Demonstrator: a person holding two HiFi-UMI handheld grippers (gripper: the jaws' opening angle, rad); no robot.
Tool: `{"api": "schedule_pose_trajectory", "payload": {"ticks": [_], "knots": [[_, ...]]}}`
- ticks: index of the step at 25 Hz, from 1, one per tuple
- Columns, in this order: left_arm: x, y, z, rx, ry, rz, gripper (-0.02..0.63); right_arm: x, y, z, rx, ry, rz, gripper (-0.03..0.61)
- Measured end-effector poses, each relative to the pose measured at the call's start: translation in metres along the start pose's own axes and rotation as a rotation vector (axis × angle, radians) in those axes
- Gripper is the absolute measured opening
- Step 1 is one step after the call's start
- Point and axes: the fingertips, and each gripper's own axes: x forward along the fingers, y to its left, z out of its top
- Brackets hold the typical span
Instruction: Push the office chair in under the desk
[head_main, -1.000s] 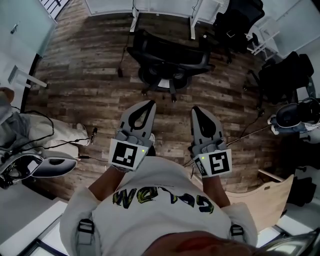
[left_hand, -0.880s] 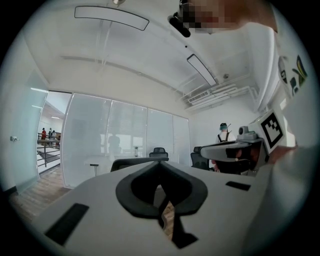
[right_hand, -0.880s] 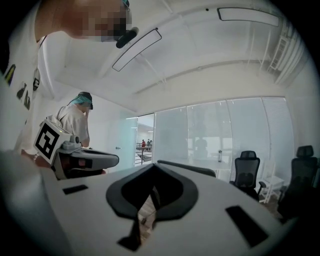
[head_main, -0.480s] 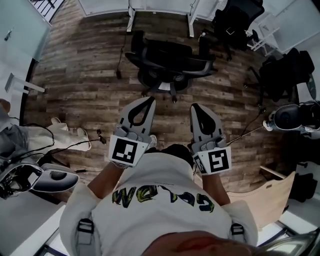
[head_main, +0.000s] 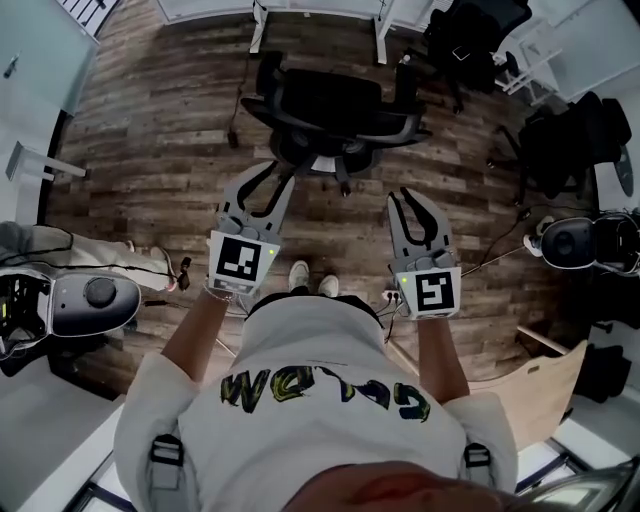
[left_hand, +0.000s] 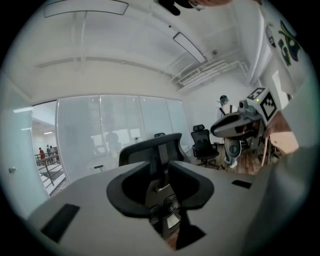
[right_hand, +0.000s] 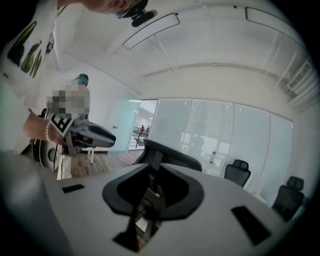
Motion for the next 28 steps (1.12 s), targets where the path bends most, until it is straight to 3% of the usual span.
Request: {"api": "schedule_pose_trajectory", "payload": {"ticks": [9,17,27,28], "knots": [[0.063,0.05,-0.077,0.264,0.203,-0.003,0.215,0.044,-0.063,-0.084,-0.242,0.196,-0.008,0.163],[0.119,0.102,-0.141,0.51,0.375,-0.006,0.256,0.099,-0.109,-0.155,-0.421,0.341,0.033,0.242],[0.192,0.135,-0.19,0.708,0.467,-0.031,0.272,0.17,-0.144,-0.227,-0.517,0.466,0.077,0.279],[0.196,0.136,-0.192,0.722,0.47,-0.035,0.227,0.175,-0.144,-0.232,-0.534,0.48,0.081,0.264]]}}
